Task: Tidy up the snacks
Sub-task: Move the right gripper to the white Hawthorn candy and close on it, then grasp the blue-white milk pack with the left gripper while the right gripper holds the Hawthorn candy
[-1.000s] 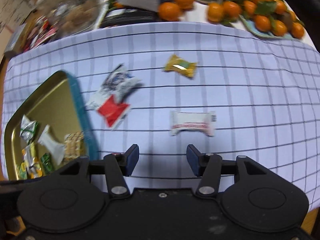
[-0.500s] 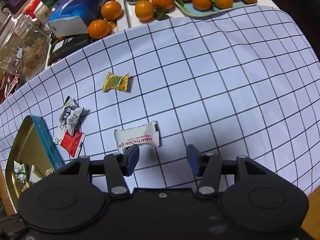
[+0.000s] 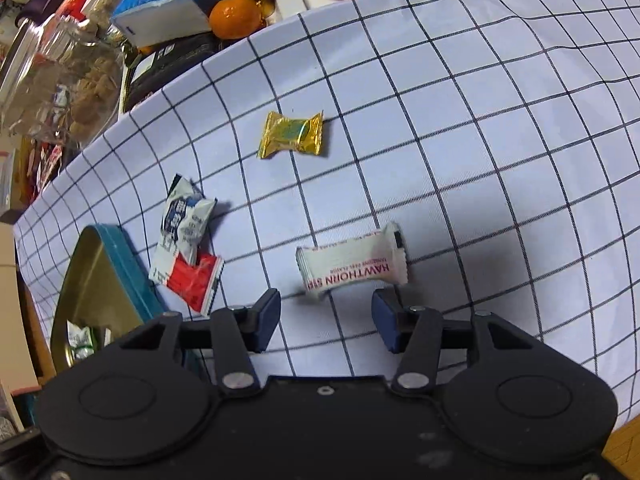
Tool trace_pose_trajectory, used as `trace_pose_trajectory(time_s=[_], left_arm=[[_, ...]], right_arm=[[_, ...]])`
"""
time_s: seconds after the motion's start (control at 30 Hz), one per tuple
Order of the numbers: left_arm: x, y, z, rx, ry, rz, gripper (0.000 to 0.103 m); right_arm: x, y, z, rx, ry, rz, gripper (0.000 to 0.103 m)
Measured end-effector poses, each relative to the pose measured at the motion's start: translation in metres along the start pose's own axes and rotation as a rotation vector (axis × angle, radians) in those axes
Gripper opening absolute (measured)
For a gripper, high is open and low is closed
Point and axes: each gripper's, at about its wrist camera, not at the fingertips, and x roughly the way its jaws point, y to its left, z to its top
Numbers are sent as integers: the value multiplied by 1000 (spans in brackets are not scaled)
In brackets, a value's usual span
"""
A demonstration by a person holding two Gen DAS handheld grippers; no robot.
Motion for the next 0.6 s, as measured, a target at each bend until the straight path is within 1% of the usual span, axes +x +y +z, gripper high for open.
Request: trace_pose_trajectory(time_s=[0.2,0.37,0.43,0.47,0.5,0.53,0.6], left_arm=[[3,3,8,-17,2,-9,49],[5,6,15,-31,1,-22,49],[4,7,20,-43,-7,-31,49],[3,6,22,-46,-12,-33,48],[2,6,24,-51,-18,-39,48],[2,5,26,-56,-24,-46,48],[1,1,30,-61,-40,-54,48]], right_arm=[[0,10,15,-3,-50,-20,54],[13,20,18,-46,-50,-103,53],[14,26,18,-79,-65,-130,48],[16,28,17,-106,-71,-154,41],[16,30,16,-130,-84,-176,29],[17,32,15,-155,-89,-191,23],[17,32,14,-188,-89,-191,22]])
